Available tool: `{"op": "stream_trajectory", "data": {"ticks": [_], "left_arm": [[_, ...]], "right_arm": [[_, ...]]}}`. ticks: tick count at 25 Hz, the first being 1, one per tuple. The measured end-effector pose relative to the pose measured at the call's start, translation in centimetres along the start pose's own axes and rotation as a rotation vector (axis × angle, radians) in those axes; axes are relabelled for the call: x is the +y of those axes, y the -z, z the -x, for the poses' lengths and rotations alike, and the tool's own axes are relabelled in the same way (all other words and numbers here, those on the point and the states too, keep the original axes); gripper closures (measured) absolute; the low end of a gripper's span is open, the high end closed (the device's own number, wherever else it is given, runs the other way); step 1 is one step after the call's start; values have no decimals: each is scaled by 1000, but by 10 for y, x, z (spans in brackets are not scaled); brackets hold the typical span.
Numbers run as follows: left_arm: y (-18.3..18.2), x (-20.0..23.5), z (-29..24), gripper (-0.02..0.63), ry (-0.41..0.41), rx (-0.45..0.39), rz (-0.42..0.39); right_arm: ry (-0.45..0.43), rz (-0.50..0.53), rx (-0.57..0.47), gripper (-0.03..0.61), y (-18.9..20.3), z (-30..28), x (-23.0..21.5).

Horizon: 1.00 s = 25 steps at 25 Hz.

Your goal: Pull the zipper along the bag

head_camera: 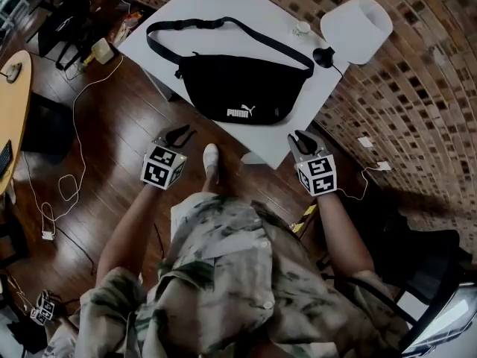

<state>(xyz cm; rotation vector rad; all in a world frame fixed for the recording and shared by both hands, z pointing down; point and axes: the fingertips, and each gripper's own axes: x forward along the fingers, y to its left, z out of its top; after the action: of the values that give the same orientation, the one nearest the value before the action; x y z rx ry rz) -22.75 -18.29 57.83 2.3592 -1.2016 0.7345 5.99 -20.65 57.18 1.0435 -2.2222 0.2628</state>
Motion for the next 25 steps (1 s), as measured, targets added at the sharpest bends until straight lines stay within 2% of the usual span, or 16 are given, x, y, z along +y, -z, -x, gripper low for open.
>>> {"op": "stream_trajectory", "data": {"ticks": [4, 6, 10, 18, 22, 25], "left_arm": [[18, -81, 81, 523, -74, -122, 112], [29, -127, 119, 523, -82, -158, 156], [46, -211, 191, 524, -30, -165, 144], [50, -287, 287, 526, 26, -250, 118], [57, -324, 333, 526, 101, -310, 102], [80, -349, 368, 526, 177, -348, 127]], "right_arm": [[-59, 12, -61, 500, 33, 82, 57], [-103, 15, -77, 502, 49, 122, 88], [-177, 41, -105, 503, 66, 207, 148], [-186, 70, -196, 509, 69, 319, 227], [-155, 38, -243, 518, 65, 358, 274], [-145, -13, -262, 520, 71, 386, 318]]}}
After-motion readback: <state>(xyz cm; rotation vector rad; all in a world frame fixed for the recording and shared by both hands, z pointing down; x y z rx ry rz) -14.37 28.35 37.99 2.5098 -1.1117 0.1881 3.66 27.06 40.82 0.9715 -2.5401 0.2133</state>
